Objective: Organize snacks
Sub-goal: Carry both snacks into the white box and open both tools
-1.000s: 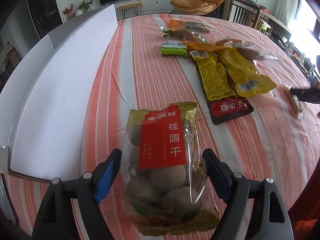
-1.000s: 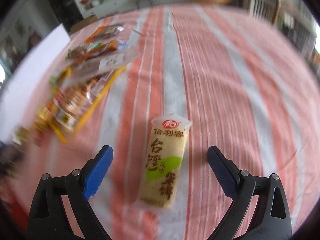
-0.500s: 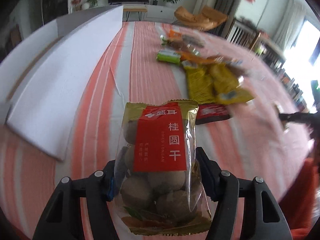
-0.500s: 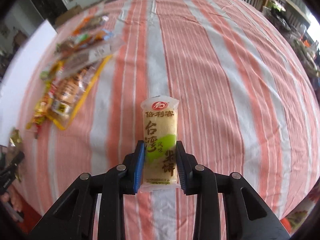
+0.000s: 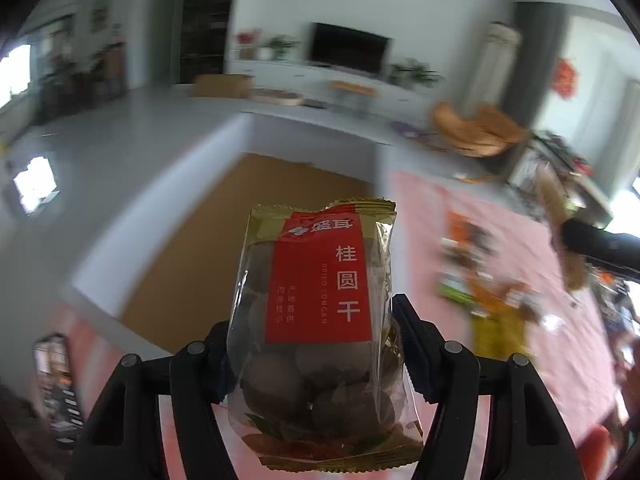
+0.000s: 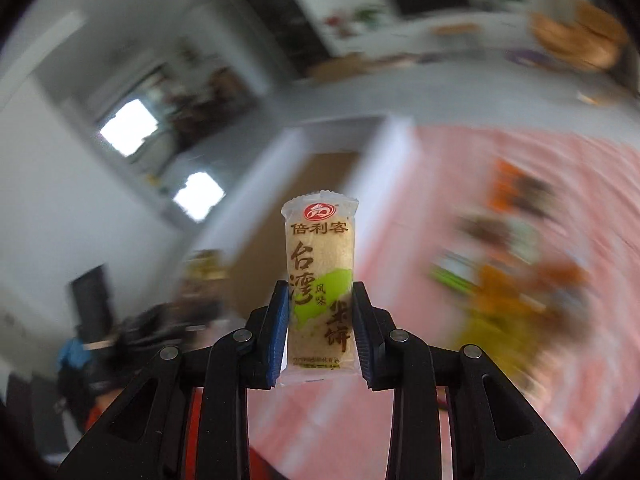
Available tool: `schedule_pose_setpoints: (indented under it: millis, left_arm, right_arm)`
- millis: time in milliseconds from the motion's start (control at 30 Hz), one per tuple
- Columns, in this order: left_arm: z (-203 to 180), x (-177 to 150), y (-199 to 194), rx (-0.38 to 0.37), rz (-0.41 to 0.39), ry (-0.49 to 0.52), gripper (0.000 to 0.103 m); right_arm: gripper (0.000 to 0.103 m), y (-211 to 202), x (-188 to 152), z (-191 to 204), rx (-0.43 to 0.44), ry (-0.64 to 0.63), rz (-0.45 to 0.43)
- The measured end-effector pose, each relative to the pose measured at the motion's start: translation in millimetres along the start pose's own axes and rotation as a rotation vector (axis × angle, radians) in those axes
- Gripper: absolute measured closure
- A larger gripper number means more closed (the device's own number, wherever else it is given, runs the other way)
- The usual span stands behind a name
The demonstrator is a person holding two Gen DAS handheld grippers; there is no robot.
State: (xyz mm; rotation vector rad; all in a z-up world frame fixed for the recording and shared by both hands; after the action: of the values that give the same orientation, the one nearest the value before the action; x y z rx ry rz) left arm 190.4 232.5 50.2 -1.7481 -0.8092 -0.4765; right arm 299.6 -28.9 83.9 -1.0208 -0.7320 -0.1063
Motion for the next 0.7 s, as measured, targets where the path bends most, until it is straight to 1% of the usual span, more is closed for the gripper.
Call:
schedule_pose_setpoints:
  millis: [67,100,133,167,200,233,267,300,333,433,500,567,600,700]
  left_arm:
    - [20.8,5.0,3.8,0.058,0.004,-0.011,0.036]
    - [32.9,6.2,5.9,0.097,0.008,-0.017,0.036]
    - [43.5,6.3,7.5,0.138,0.011,-0.022,0.033]
    - [48.1,4.9,8.3,0.157,0.011,-0.025,0.032]
    - [55.7,5.2,8.1,0.183,0.002,-0.032,0.027]
    - [59.0,3.1,9.0,0.194,-0.003,-0.035,0.019]
    - [62.4,3.3,8.4,0.207,-0.013,-0.043,0.016]
    - [65.6,3.8,7.3,0.218,-0.027,-0.048,0.014]
    - [67.0,3.3,7.5,0.223,-0.034,-0.048,0.014]
    - [64.5,0.7,8.3,0.241,-0.048,-0.029,0.013]
    - [61.8,-0.6,9.2,0.251,-0.058,-0.013,0.013]
    - [53.3,-0.7,8.5,0.246,-0.07,0.005,0.013]
    - [50.1,-0.8,8.1,0.244,-0.075,0.013,0.013]
    - [33.5,-1.3,2.9,0.238,-0.087,0.039,0.013]
  right_arm:
    - [0.071,28.6,14.4,42.8,0.019,-0.067,-0.01]
    - [0.071,43.1,15.7,59.8,0.024,-0.091,-0.008]
    - [0.071,60.5,16.1,76.1,0.03,-0.114,0.0]
    - [0.071,75.6,15.4,86.7,0.031,-0.127,0.008]
    - [0.067,86.7,13.0,95.8,0.042,-0.134,0.016]
    - [0.058,102.4,10.2,102.0,0.056,-0.138,0.033]
    - [0.049,113.4,6.9,104.0,0.06,-0.143,0.049]
    - [0.035,118.5,3.5,103.1,0.052,-0.146,0.057]
    - [0.034,123.0,-0.4,99.8,0.046,-0.145,0.052]
    - [0.033,115.9,-8.4,87.0,0.048,-0.137,0.031]
    - [0.03,108.8,-9.5,81.8,0.023,-0.145,0.006]
    - [0.027,93.2,-13.1,69.0,-0.014,-0.158,-0.028]
    - [0.026,88.5,-14.5,55.0,-0.042,-0.164,-0.043]
    - [0.026,72.1,-22.6,25.6,-0.105,-0.157,-0.053]
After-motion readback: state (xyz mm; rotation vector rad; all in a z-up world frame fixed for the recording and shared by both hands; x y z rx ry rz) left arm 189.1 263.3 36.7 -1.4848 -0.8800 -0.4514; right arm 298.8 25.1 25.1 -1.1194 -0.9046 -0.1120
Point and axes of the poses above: each gripper's, at about its wrist camera, not at the fingertips, and y roughly the way its jaws point, z to its left, x to its top, the point moved 9 cm from there along y, roughly the way its jaws point, and after that the axes turned 12 degrees about -x, right-handed, at the moved point
